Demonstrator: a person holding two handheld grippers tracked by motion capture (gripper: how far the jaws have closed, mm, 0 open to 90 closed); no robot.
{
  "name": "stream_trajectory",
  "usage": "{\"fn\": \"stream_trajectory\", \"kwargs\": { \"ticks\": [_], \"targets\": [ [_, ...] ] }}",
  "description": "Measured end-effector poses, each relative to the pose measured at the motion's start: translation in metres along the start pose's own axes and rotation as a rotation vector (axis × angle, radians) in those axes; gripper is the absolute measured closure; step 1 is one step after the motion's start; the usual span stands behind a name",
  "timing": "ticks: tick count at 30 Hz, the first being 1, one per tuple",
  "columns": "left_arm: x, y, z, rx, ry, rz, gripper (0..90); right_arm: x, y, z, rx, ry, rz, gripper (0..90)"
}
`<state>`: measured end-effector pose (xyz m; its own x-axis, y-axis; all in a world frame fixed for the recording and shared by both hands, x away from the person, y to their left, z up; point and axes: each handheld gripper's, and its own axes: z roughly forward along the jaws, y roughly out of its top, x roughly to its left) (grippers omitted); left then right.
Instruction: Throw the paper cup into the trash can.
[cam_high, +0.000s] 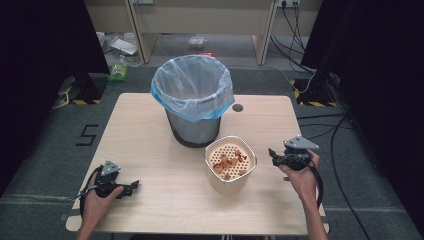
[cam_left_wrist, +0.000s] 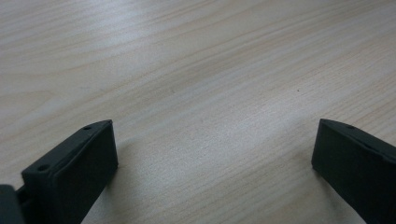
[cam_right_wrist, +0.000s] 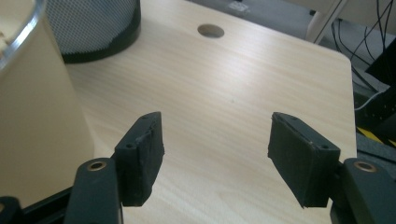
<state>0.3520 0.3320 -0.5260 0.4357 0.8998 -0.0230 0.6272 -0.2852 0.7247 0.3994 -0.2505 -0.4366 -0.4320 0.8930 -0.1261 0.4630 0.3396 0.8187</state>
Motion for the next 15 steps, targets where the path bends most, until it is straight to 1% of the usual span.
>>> {"fn": "stream_trajectory", "kwargs": {
  "ticks": [5, 7, 12, 15],
  "targets": [
    [0.000, 0.000, 0.000, 0.000, 0.000, 0.000, 0.0, 0.005, -0.016, 0.005, 0.048, 0.009, 0.000, 35.6],
    [0.000, 0.000, 0.000, 0.000, 0.000, 0.000, 0.0, 0.009, -0.023, 0.008, 0.065, 0.017, 0.007, 35.5],
    [0.000, 0.000, 0.000, 0.000, 0.000, 0.000, 0.0, 0.015, -0.036, 0.012, 0.111, 0.039, -0.003, 34.9],
    [0.000, 0.000, 0.000, 0.000, 0.000, 0.000, 0.0, 0.016, -0.042, 0.013, 0.127, 0.033, 0.011, 34.2]
  ]
}}
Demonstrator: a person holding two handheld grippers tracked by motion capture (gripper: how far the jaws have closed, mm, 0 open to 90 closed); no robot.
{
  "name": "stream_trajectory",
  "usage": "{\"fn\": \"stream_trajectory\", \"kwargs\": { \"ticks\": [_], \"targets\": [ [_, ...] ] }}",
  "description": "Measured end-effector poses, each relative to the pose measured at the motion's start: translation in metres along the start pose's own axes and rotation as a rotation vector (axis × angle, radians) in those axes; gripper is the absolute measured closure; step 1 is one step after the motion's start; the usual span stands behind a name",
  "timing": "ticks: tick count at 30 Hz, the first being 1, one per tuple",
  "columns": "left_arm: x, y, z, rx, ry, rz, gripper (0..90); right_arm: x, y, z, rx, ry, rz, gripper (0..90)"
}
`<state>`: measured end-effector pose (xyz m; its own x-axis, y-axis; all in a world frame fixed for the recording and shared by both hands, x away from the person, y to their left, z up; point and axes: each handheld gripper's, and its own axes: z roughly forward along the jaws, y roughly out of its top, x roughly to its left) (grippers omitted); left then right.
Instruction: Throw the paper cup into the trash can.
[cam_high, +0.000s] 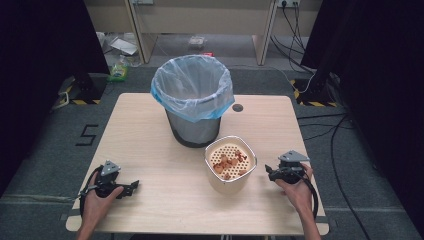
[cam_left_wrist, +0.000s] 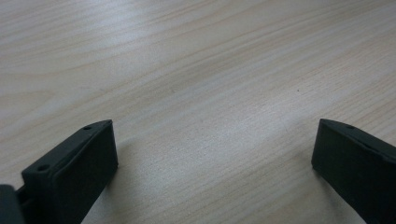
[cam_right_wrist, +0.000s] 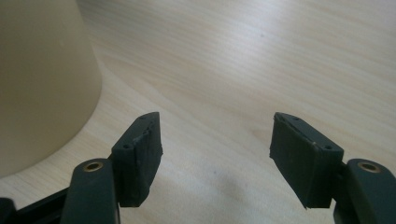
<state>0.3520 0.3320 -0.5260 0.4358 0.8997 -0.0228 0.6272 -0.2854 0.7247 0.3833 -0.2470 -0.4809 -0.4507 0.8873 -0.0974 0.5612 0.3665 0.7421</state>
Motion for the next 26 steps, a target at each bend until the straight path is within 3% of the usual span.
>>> {"fn": "stream_trajectory", "kwargs": {
  "ticks": [7, 9, 10, 14, 17, 26],
  "targets": [
    [0.000, 0.000, 0.000, 0.000, 0.000, 0.000, 0.0, 0.005, -0.015, 0.008, 0.067, 0.032, -0.012, 31.6],
    [0.000, 0.000, 0.000, 0.000, 0.000, 0.000, 0.0, 0.008, -0.017, 0.010, 0.109, 0.027, -0.028, 29.6],
    [0.000, 0.000, 0.000, 0.000, 0.000, 0.000, 0.0, 0.009, -0.019, 0.012, 0.102, 0.029, -0.025, 30.4],
    [0.000, 0.000, 0.000, 0.000, 0.000, 0.000, 0.0, 0.012, -0.026, 0.015, 0.054, 0.070, 0.059, 29.5],
    [0.000, 0.000, 0.000, 0.000, 0.000, 0.001, 0.0, 0.014, -0.029, 0.016, 0.012, 0.071, 0.056, 26.8],
    [0.000, 0.000, 0.000, 0.000, 0.000, 0.001, 0.0, 0.015, -0.030, 0.016, 0.020, 0.079, 0.058, 24.2]
  ]
}}
